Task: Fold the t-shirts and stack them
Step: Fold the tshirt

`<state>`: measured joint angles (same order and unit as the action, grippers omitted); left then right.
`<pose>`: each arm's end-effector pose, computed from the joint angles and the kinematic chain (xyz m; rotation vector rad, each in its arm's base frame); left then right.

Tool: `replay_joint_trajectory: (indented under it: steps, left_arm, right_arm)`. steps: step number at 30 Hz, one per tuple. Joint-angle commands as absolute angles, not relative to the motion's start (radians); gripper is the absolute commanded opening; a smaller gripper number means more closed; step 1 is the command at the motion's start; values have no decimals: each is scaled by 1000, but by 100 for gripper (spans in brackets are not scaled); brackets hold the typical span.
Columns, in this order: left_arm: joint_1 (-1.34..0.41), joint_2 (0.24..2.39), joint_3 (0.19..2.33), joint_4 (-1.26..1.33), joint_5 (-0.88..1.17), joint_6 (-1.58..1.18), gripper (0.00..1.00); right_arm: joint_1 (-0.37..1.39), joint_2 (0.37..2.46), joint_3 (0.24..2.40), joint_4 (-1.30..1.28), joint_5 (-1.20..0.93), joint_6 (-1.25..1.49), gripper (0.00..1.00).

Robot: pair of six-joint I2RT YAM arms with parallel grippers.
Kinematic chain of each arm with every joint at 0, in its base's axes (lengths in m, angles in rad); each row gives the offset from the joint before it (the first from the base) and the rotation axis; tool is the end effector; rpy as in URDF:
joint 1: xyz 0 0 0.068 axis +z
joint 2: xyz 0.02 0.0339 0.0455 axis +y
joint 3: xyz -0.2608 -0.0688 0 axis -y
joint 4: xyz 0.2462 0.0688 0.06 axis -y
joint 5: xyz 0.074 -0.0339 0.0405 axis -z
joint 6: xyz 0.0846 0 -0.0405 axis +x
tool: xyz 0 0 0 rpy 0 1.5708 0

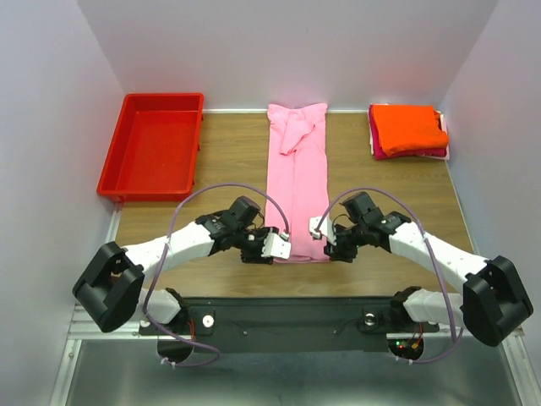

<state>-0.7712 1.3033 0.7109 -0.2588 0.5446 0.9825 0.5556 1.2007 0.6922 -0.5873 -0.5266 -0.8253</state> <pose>0.1740 -0.2303 0.1673 1.9391 1.2963 -0.5521 0.1791 0.1612 0.1583 -1.7476 1.8549 0.5965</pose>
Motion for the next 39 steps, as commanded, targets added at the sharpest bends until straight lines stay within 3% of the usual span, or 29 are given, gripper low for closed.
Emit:
replay_joint_trajectory:
  steps: [1,9,14,19,23,27,39]
  left_arm:
    - [-793,1325,692,-195,569,1081,58]
    - [-830,1390,676,-153,560,1092,56]
    - [-839,1433,683,-158,546,1088,50]
    - [-841,1454,686,-192,545,1104,41]
    - [-841,1467,706,-204,543,1088,22]
    - [-841,1434,745,-242,575,1065,0]
    - [-954,1283,781,-387,656,1017,0]
  right_arm:
    - [589,1177,646,-439,-499,-954,47]
    - [609,1224,561,-356,-465,-1031,46]
    - [614,1261,542,-328,-450,-1042,45]
    - [617,1301,538,-319,-420,-1039,29]
    - [618,1275,541,-318,-413,-996,1]
    - [618,1204,563,-354,-406,-950,1]
    - [704,996,598,-584,-437,-878,1]
